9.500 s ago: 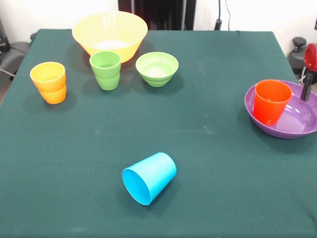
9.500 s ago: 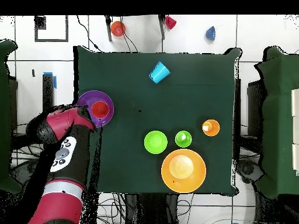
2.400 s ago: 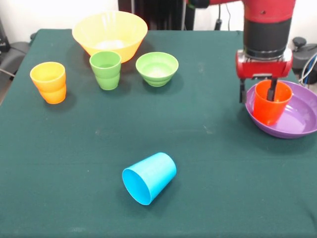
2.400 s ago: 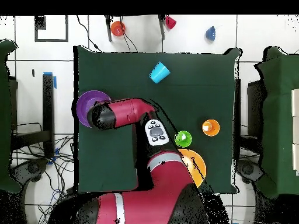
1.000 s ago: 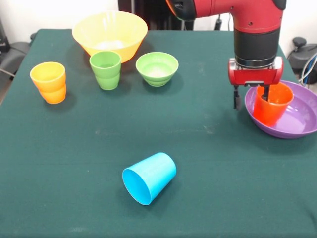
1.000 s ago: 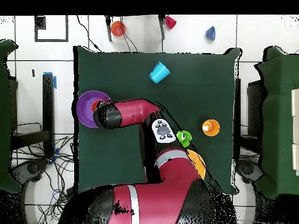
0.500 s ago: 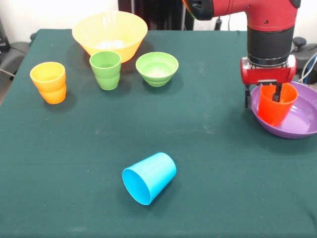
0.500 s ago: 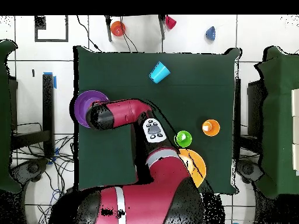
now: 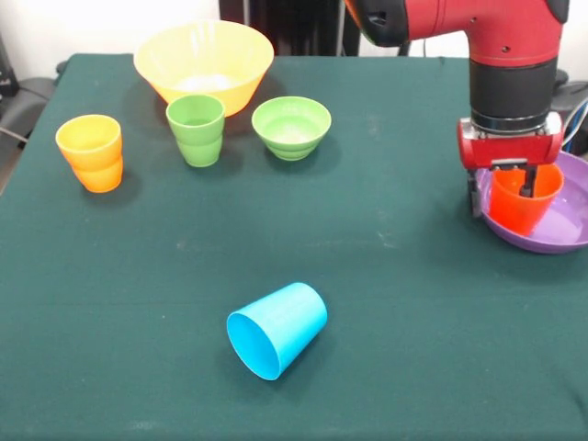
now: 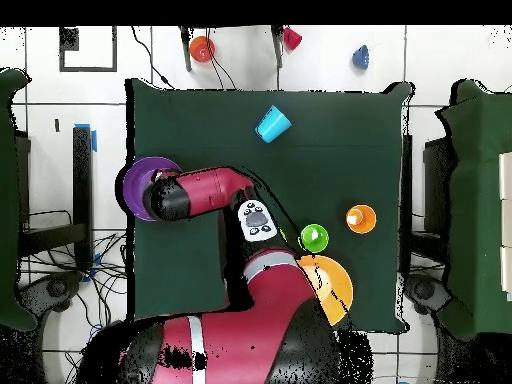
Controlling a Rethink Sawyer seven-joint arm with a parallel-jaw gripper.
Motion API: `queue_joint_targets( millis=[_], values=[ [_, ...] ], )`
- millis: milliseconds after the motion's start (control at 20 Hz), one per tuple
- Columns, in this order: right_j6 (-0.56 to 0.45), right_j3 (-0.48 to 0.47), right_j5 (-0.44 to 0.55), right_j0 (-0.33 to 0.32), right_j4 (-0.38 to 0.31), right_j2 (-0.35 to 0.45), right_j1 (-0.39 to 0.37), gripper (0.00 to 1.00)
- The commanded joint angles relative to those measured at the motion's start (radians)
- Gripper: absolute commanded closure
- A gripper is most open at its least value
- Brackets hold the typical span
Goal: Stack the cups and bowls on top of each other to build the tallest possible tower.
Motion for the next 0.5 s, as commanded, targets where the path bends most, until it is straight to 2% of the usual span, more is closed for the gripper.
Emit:
queue_joint_targets(
  millis=[50, 500],
  values=[
    [0.037, -0.049, -0.048, 0.054, -0.034, 0.024, 0.065, 0.0],
    [0.09, -0.088, -0.119, 0.102, -0.017, -0.05, 0.109, 0.0]
  ],
)
